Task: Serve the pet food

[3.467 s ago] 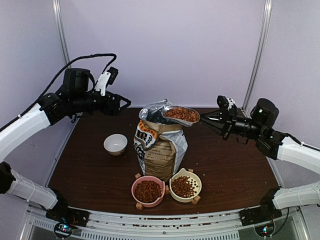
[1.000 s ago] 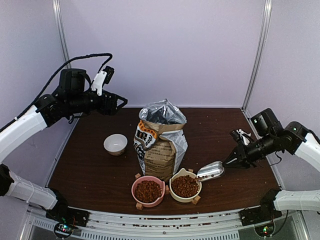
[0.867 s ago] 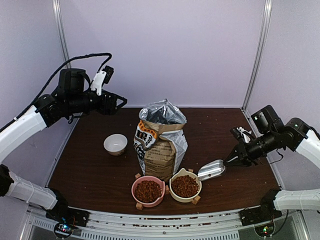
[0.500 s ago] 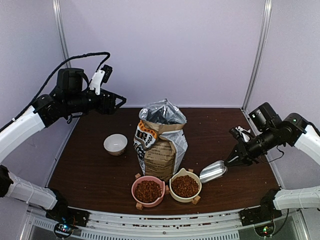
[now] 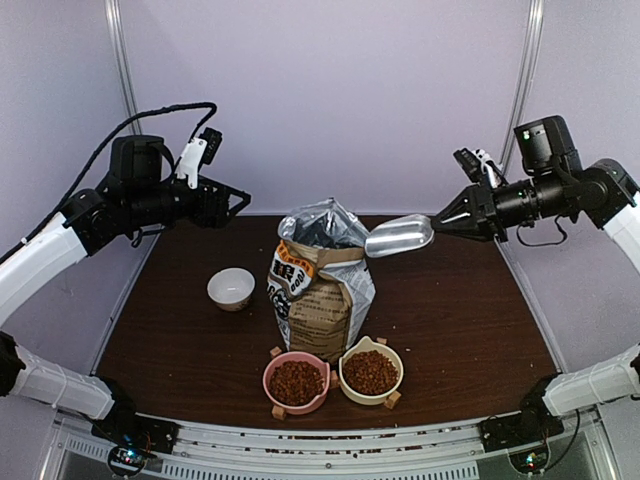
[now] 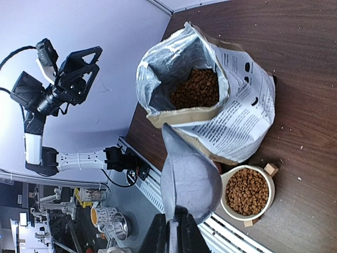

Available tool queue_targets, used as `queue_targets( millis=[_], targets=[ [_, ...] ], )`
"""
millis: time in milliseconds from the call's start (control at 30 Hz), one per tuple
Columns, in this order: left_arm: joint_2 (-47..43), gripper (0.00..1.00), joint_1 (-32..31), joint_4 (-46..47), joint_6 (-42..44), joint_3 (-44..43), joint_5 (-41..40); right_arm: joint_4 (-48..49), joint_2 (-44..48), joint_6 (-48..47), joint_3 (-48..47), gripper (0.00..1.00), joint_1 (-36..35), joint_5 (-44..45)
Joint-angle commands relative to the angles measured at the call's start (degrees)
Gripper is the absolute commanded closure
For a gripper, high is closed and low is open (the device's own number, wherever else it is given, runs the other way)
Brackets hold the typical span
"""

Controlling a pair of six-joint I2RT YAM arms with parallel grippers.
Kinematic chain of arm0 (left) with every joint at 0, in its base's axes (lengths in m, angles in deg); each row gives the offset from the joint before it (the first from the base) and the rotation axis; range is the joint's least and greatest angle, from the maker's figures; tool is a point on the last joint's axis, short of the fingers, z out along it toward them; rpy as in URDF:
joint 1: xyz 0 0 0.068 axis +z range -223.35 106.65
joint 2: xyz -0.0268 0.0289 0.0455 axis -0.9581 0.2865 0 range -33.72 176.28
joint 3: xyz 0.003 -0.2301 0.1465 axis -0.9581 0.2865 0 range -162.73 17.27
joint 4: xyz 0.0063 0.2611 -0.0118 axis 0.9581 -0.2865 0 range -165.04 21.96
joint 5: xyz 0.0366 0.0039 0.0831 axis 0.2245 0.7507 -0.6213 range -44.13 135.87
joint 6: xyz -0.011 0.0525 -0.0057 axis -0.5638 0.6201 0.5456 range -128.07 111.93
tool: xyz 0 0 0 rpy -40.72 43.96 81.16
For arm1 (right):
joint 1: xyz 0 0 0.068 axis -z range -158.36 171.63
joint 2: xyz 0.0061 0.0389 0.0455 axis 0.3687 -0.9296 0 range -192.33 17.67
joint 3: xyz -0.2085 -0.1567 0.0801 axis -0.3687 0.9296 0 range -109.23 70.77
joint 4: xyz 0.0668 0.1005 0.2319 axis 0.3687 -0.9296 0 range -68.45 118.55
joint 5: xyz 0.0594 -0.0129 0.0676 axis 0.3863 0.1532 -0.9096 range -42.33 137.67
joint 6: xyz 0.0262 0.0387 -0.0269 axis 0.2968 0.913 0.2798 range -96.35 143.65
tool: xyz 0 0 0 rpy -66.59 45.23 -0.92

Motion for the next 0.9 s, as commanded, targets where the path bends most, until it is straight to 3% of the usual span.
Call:
queue_targets(
  millis=[0,500,700,867],
  targets=[
    [-0.94,0.26,0.39,3.05,0.36,0.02,1.39,3.0,-5.74,-2.58,-3.7,1.0,-0.21,2.4],
    [-2.21,0.26,0.41,2.81,0.79,-0.16,0.68,-3.4,-25.65,-7.3,-18.26,1.0,-5.5,15.35],
    [-1.85,0.26,0.42,2.83,0.61,-0.23,1.14,-15.37,-35.51,-10.16,-27.71,1.0,-8.06,29.87],
    [-1.93,0.26,0.31,2.81,0.59,-0.25,1.24,-13.96,-42.44,-9.99,-27.51,1.0,-11.05,31.25]
  ],
)
